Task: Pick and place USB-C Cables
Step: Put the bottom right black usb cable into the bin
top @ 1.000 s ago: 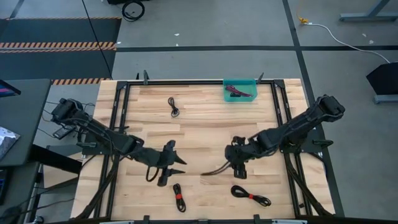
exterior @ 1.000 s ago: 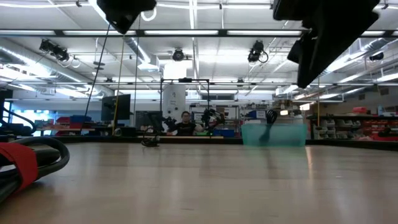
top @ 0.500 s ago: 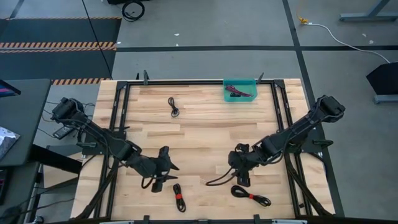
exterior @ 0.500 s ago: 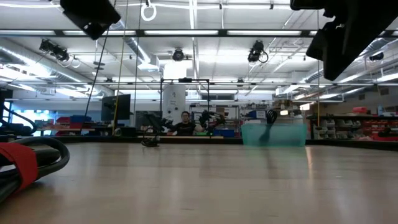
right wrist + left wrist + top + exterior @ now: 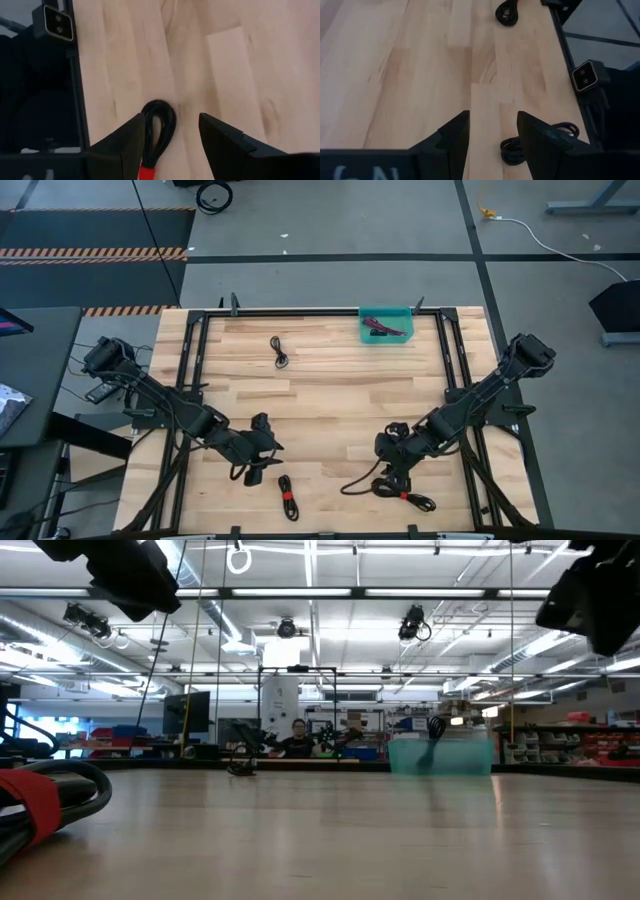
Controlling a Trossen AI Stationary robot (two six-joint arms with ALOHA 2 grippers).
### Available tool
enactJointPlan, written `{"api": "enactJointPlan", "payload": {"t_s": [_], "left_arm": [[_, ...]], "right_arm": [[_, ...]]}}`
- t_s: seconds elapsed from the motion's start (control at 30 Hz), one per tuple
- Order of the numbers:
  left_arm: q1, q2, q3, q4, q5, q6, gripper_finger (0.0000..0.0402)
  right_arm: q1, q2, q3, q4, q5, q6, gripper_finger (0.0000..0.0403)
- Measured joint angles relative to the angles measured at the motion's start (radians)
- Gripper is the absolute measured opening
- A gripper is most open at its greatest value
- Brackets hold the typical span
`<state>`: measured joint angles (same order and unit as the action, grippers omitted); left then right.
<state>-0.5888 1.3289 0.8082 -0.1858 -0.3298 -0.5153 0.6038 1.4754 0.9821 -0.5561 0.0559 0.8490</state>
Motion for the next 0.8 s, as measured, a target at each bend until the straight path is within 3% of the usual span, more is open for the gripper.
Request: {"api": "enactJointPlan", "payload": {"t_s": [0.2, 0.4, 0.67, 0.8], "left_arm": [[-0.001, 0.000, 0.000, -0.063, 0.028, -0.055, 0.0172], [-0.069, 0.000, 0.000, -0.069, 0.090, 0.012, 0.0172], [-0.141, 0.000, 0.000, -0.083, -0.043, 0.057, 0.0172], [-0.138, 0.000, 0.000, -0.083, -0.060, 0.057, 0.0172]], "right_arm": [[0.037, 0.000, 0.000, -0.014, -0.002, 0.085, 0.0194], [0.073, 0.027, 0.000, -0.027, -0.077, 0.094, 0.0194], [0.124, 0.158, 0.000, -0.053, -0.194, 0.124, 0.0194], [0.125, 0.213, 0.000, -0.066, -0.263, 0.165, 0.0194]]}}
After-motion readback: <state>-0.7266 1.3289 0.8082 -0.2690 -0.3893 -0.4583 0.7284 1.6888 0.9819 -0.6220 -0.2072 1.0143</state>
